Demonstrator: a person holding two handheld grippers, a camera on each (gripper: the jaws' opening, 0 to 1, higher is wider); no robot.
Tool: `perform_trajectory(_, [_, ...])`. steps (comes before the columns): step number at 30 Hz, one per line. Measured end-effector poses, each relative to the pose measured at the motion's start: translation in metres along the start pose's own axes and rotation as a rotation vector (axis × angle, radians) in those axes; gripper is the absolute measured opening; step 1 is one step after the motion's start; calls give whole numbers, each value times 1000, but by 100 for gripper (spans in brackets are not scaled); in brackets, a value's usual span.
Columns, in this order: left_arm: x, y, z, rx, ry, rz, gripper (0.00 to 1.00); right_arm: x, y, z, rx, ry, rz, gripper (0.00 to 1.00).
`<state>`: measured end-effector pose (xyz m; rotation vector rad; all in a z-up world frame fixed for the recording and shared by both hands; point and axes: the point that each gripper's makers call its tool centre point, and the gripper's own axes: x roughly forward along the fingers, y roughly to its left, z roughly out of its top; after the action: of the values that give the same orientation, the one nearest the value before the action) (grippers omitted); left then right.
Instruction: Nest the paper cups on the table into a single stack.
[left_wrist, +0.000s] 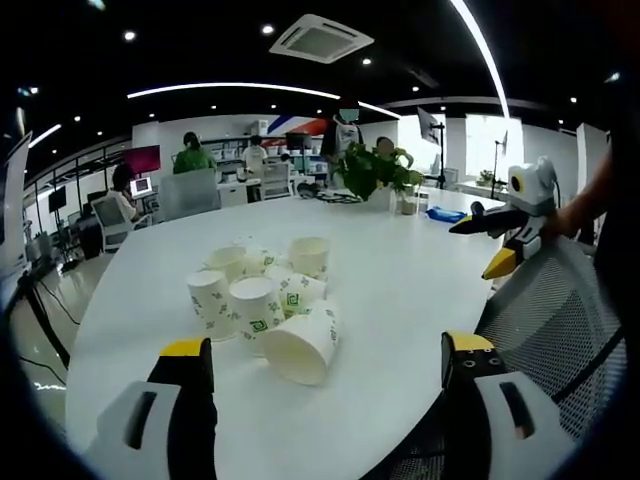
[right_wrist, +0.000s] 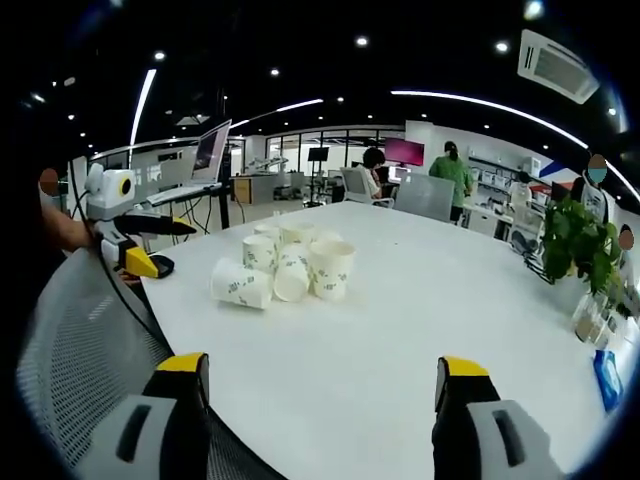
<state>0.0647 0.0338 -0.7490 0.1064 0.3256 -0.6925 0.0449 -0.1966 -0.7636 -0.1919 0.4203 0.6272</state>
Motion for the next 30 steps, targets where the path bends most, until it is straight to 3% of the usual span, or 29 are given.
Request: perform_trajectory(30, [-1,0,4,-3,-1,-4,94,0,-1,1,3,-3,-2,94])
